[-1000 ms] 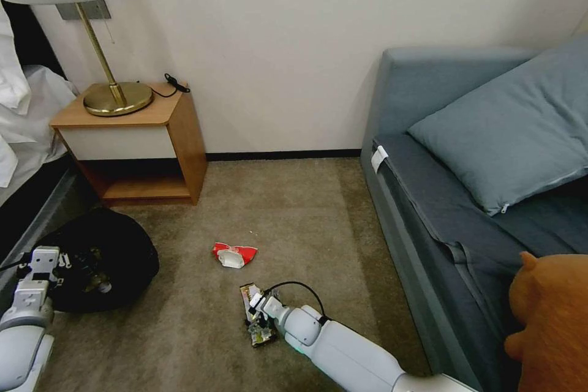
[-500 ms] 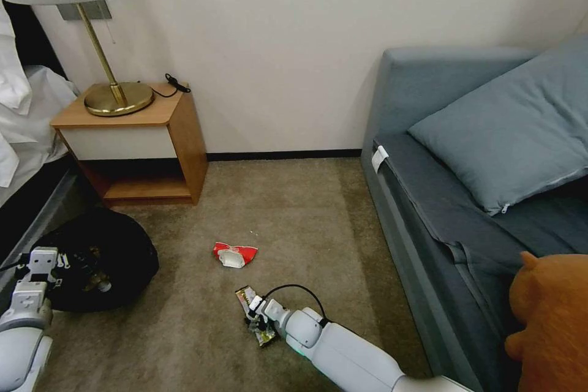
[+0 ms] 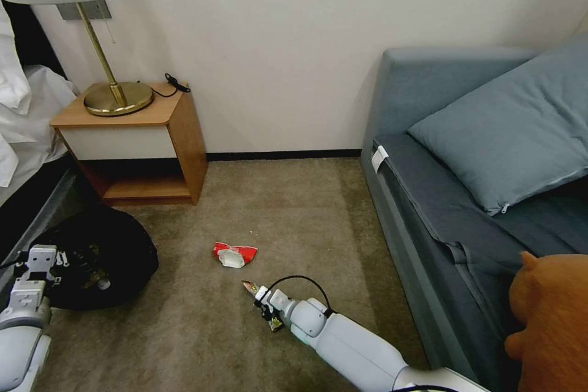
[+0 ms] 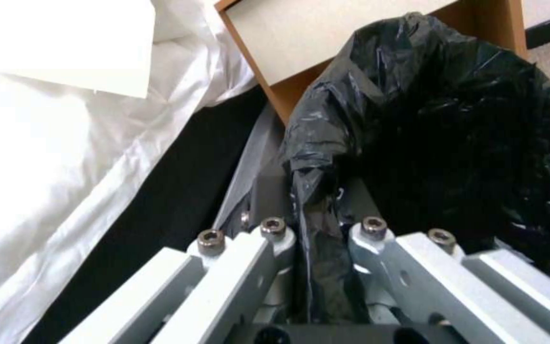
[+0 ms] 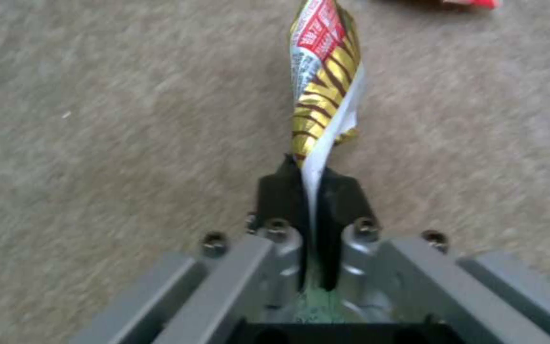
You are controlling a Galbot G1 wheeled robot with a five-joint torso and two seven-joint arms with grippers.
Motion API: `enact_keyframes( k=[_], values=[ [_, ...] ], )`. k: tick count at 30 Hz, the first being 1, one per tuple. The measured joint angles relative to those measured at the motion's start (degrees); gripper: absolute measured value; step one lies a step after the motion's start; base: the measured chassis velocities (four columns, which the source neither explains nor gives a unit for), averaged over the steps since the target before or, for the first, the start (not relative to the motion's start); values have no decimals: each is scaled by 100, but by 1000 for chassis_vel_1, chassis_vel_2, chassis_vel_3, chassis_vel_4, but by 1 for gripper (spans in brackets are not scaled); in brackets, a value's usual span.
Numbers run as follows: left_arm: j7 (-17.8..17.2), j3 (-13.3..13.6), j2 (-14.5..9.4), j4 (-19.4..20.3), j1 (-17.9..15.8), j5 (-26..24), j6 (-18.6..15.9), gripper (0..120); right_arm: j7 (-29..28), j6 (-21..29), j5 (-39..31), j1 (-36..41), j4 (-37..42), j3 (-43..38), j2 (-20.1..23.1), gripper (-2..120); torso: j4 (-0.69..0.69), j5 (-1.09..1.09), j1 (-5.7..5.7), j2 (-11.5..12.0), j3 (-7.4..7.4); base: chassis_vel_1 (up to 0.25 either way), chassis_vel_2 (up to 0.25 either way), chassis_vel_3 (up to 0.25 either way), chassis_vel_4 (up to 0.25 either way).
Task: Pick up the trash bin, then pick up the garbage on the floor and place it into the trash bin.
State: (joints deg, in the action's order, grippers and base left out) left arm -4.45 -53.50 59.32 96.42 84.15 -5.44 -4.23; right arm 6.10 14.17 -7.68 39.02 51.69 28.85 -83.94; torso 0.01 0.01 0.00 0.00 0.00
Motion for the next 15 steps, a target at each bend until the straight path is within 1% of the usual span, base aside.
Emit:
enact_keyframes(
  k=[1, 9, 15],
  values=[
    [1, 0, 0, 10, 3, 0, 0, 4, -1, -2, -23, -50, 7, -5, 18, 0, 0, 0, 0, 0, 0, 0, 0, 0, 0],
    [10, 8, 6, 48, 24, -10, 24, 4, -33, 15, -188, -303, 137, -16, 124, 0, -1, 0, 0, 0, 0, 0, 0, 0, 0],
    [24, 27, 39, 80, 64, -15, 166, 4, -93, 31, -300, -481, 347, 18, 160, 0, -1, -1, 0, 0, 0, 0, 0, 0, 0]
  ],
)
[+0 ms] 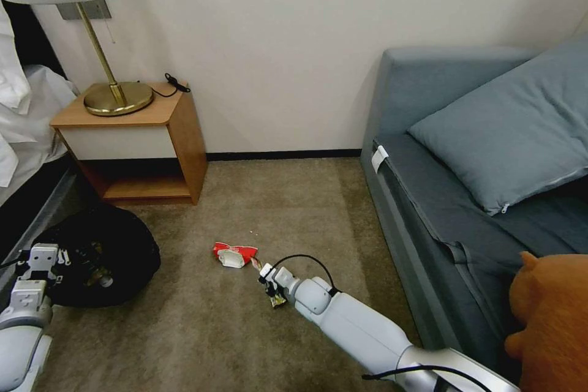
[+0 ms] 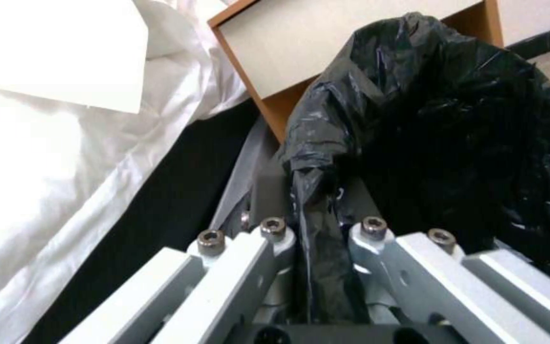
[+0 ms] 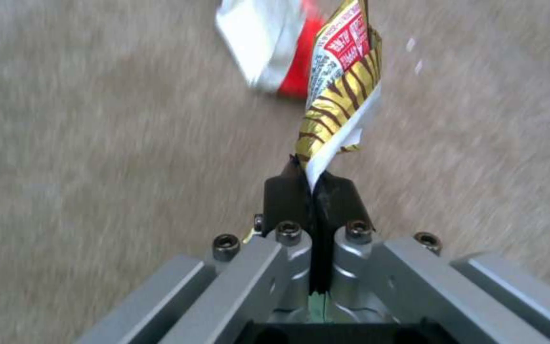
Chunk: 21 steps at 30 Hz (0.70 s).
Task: Pick up the trash bin, then pick up the garbage on the floor and place it into the trash bin.
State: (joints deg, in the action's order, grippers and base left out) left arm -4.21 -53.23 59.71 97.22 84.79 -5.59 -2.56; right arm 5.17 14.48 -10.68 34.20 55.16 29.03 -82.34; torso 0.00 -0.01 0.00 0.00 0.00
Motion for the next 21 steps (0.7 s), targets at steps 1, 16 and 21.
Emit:
enact_keyframes(
  k=[1, 16, 21],
  values=[
    [5, 9, 18, 5, 10, 6, 22, 4, -28, 3, -41, -47, 82, 17, 7, 0, 0, 0, 0, 0, 0, 0, 0, 0, 0],
    [39, 121, 190, 255, 16, 177, 82, 4, -346, 101, -1337, -745, 1464, 437, 85, 0, 0, 0, 0, 0, 0, 0, 0, 0, 0],
    [40, 157, 259, 331, 10, 217, 76, 4, -432, 104, -1701, -1078, 1710, 580, 20, 0, 0, 0, 0, 0, 0, 0, 0, 0, 0]
  ],
)
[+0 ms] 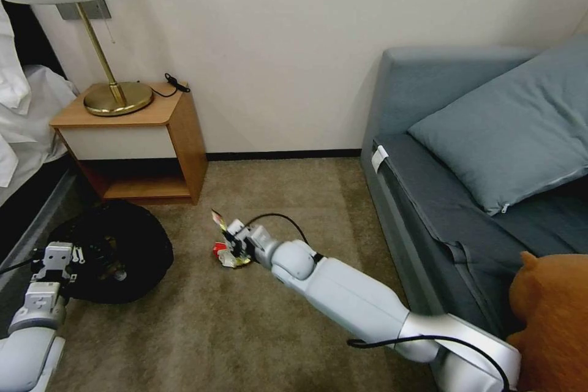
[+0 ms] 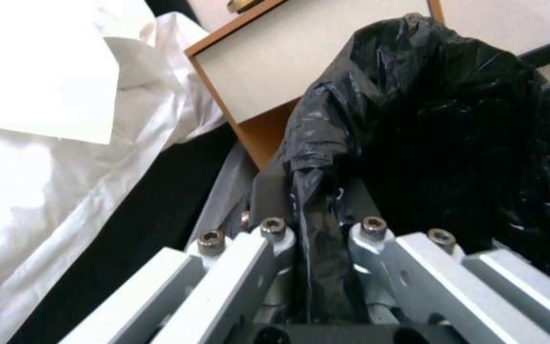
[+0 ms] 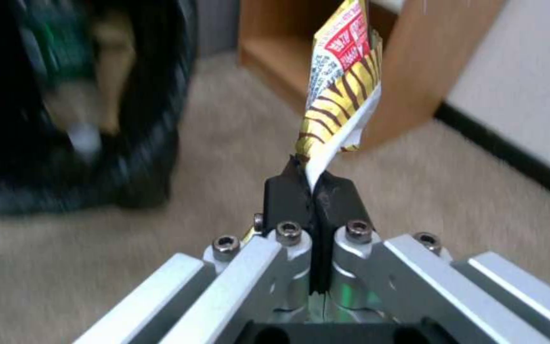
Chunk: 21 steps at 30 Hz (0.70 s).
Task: Pick up the trash bin, then pick up the garbage on the floor and place it into the trash bin.
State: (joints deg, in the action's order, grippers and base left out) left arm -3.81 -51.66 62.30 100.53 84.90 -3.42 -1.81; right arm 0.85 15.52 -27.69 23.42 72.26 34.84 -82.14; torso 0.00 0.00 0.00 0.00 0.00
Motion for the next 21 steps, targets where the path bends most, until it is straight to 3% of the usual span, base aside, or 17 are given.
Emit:
enact_keyframes(
  k=[7, 21],
  values=[
    [-2, 77, 145, 134, -64, 57, -20, 4, -65, -69, -282, -510, -56, 182, -332, 0, 0, 1, 0, 0, 0, 0, 0, 0, 0],
    [-70, 174, 356, 328, -196, 92, -44, 4, -100, -495, -543, -680, -277, 417, -933, 0, 0, 1, 0, 0, 0, 0, 0, 0, 0]
  ],
)
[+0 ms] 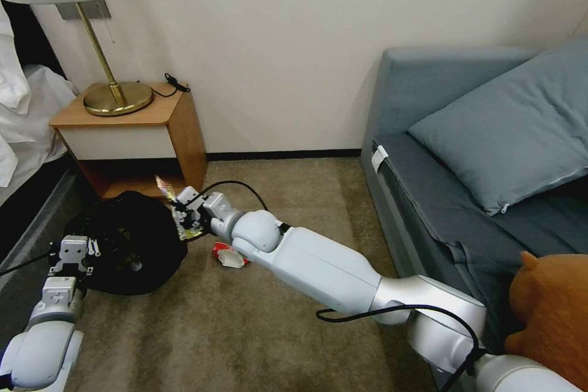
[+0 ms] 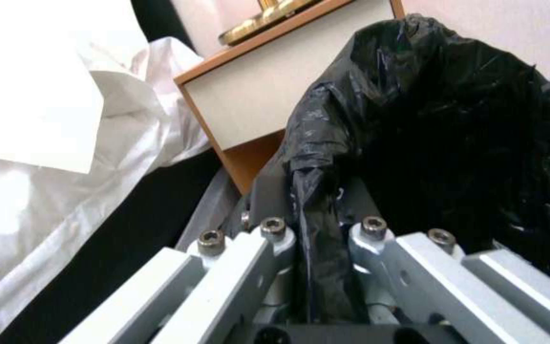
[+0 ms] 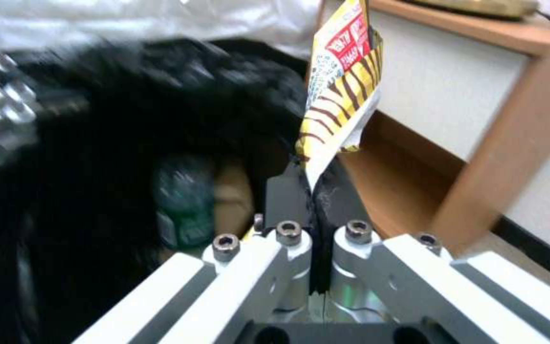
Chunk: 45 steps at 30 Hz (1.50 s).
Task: Pick up the trash bin, then pick up the garbage on the floor and place it into the trash bin.
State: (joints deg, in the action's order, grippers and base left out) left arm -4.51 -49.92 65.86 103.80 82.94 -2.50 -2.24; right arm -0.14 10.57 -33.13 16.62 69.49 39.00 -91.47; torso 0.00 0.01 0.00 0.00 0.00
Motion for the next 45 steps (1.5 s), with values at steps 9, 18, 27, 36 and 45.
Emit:
enact_keyframes(
  k=[9, 18, 27, 36, 45],
  values=[
    [-118, 4, 113, 99, -46, -53, -10, 4, -114, -407, -34, 218, -323, 174, -82, 0, 2, 0, 0, 0, 0, 0, 0, 0, 0],
    [-154, 29, 295, 209, -2, -69, -43, 4, -137, -641, -53, 226, -534, 241, -73, 0, 1, -1, 0, 0, 0, 0, 0, 0, 0],
    [-115, 136, 387, 56, -126, -707, -115, 4, -136, -547, -173, 281, 35, 96, -69, 0, 0, -1, 0, 0, 0, 0, 0, 0, 0],
    [5, 248, 456, -84, -299, -1667, -86, 4, -133, -422, -292, 450, 600, -60, -69, 0, 1, -1, 0, 0, 0, 0, 0, 0, 0],
    [72, 329, 509, -44, -362, -1757, -33, 4, -69, -585, -197, 715, 353, -91, -67, 0, 1, -1, 0, 0, 0, 0, 0, 0, 0]
  ],
)
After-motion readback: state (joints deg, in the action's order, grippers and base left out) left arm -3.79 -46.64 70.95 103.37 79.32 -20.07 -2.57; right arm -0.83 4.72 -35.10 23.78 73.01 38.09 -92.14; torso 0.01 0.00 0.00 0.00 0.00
